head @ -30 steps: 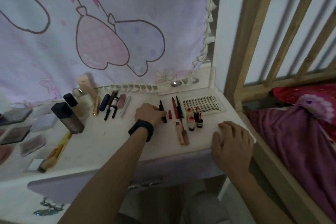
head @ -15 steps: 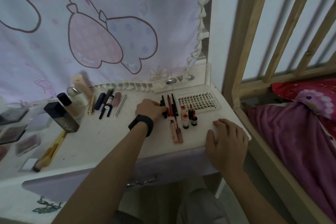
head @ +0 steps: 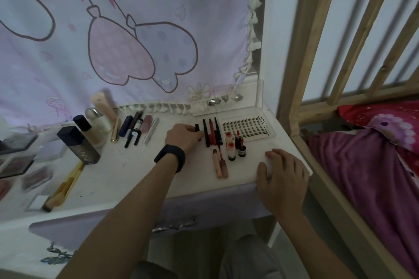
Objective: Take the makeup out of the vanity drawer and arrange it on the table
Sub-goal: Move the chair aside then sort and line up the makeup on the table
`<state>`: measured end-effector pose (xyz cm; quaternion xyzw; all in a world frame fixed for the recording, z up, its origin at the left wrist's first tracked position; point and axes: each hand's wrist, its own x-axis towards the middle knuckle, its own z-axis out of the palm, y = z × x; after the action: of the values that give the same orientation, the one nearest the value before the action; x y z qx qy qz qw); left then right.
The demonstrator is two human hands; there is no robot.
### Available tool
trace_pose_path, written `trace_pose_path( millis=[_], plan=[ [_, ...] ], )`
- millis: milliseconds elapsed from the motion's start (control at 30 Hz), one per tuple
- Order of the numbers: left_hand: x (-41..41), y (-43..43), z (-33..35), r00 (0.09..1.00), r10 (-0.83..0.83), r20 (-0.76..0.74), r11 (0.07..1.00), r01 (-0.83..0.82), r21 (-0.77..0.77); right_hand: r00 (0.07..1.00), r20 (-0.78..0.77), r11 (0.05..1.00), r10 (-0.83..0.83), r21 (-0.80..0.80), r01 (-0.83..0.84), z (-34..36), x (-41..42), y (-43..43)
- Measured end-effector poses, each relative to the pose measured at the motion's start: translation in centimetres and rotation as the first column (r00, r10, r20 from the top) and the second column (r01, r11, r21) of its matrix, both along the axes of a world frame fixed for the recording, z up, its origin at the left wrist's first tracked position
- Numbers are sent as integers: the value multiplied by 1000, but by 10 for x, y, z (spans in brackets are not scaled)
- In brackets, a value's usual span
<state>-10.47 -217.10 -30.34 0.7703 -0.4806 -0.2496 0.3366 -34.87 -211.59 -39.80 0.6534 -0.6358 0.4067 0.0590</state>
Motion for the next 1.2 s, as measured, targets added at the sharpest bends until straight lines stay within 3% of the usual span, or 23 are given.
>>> trace_pose_path(
  millis=[267, 467, 1200],
  plan=[
    [11, 9, 5, 993, -13, 120, 997, 3, 78, 1000, -2, 1000, -9, -1, 9, -1, 1, -1],
    [1, 5, 2, 999, -35, 36, 994, 31, 100, 1000, -8, 1000, -13, 15, 13, -1, 1, 0],
    [0, 0, -3, 999, -34, -5, 997, 34, 68, 1000, -20, 999, 0, 36, 1, -3, -1, -1]
  ],
)
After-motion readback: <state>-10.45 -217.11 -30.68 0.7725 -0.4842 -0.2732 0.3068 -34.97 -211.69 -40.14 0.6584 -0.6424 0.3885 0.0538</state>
